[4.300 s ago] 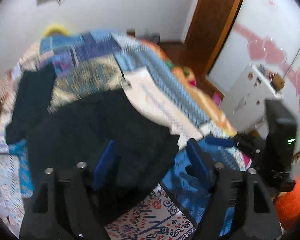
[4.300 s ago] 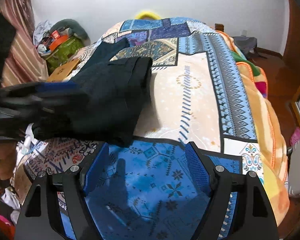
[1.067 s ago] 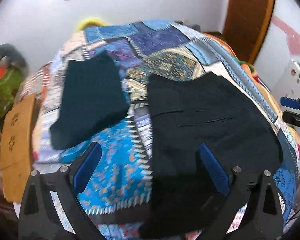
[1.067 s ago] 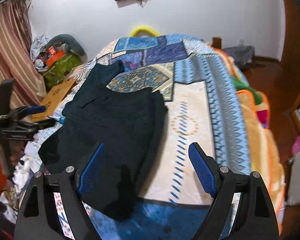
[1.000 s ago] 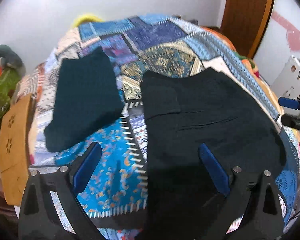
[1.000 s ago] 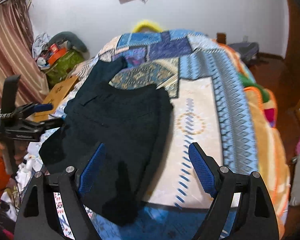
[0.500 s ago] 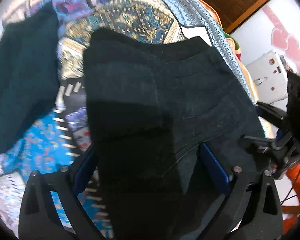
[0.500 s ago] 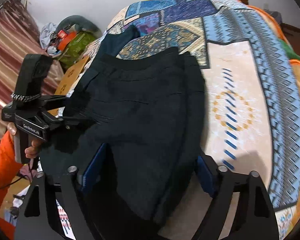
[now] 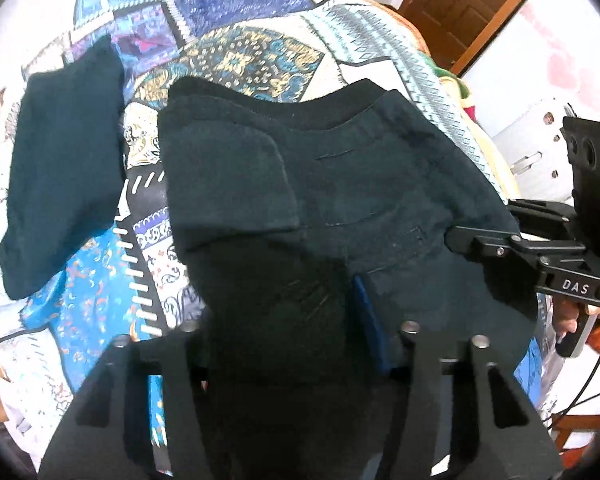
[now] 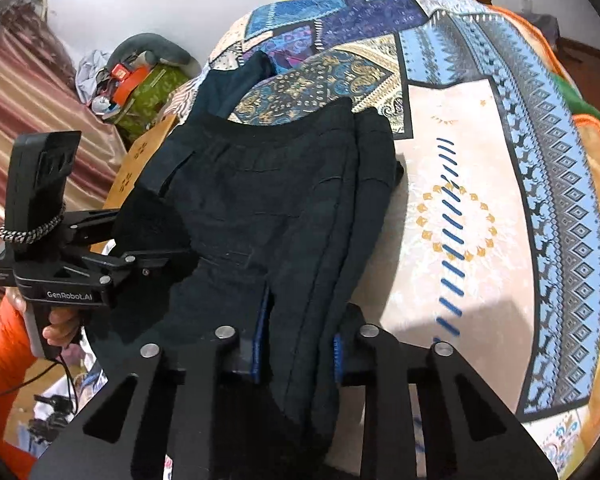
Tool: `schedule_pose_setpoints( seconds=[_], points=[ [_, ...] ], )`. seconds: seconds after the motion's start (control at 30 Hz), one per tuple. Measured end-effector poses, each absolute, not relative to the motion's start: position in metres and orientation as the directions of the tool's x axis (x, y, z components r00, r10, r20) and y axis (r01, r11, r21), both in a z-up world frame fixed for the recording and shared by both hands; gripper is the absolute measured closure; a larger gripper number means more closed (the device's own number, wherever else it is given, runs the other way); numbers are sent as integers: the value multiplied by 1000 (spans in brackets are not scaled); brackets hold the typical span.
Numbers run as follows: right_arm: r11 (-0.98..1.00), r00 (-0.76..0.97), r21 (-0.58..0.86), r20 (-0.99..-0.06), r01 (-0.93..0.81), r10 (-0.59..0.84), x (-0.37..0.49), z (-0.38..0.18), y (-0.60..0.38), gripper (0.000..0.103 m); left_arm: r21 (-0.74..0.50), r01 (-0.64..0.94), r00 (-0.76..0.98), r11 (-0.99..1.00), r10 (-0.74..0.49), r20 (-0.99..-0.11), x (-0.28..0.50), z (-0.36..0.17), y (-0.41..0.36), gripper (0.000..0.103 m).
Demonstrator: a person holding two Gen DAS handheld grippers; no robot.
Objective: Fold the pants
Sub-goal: 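Grasp the trouser waistband with both grippers and lift the trousers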
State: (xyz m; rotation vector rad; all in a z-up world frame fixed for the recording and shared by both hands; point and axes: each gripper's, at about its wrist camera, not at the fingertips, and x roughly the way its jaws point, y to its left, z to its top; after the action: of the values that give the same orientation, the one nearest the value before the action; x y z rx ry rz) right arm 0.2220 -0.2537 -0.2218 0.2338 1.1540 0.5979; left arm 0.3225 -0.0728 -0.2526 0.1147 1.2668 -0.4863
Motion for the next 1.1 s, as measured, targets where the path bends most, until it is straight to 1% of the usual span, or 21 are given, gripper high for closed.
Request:
schedule_pose_setpoints(
  seconds=[0.07, 0.27, 0.37, 0.57, 0.8, 0.97, 1.1],
  points=[
    [823, 283, 457, -784, -338, 552, 217, -215, -251, 84, -149, 446, 249, 882, -282, -926, 310, -243, -73, 66],
    [816, 325, 421, -767, -395, 553, 204, -186, -241, 85, -156, 430, 294, 889, -302, -907, 294, -224, -69, 76],
    [812, 356, 398, -752, -426, 555, 204, -166, -232, 86, -138, 422, 344, 896, -299, -890, 289, -205, -66, 78],
    [794, 416, 374, -700, -479, 581, 222, -133, -211, 86, -119, 379, 472, 918, -302, -828, 290, -158, -36, 78],
    [769, 462, 313, -652, -557, 601, 262, -105, -156, 86, -54, 306, 597, 951, -236, -767, 318, -120, 11, 78],
    [750, 479, 288, -622, -596, 619, 290, -98, -113, 86, -26, 250, 649, 968, -188, -737, 346, -107, 54, 78],
    [737, 470, 300, -613, -606, 635, 319, -109, -78, 86, -27, 201, 654, 979, -154, -741, 380, -114, 82, 78]
  ],
)
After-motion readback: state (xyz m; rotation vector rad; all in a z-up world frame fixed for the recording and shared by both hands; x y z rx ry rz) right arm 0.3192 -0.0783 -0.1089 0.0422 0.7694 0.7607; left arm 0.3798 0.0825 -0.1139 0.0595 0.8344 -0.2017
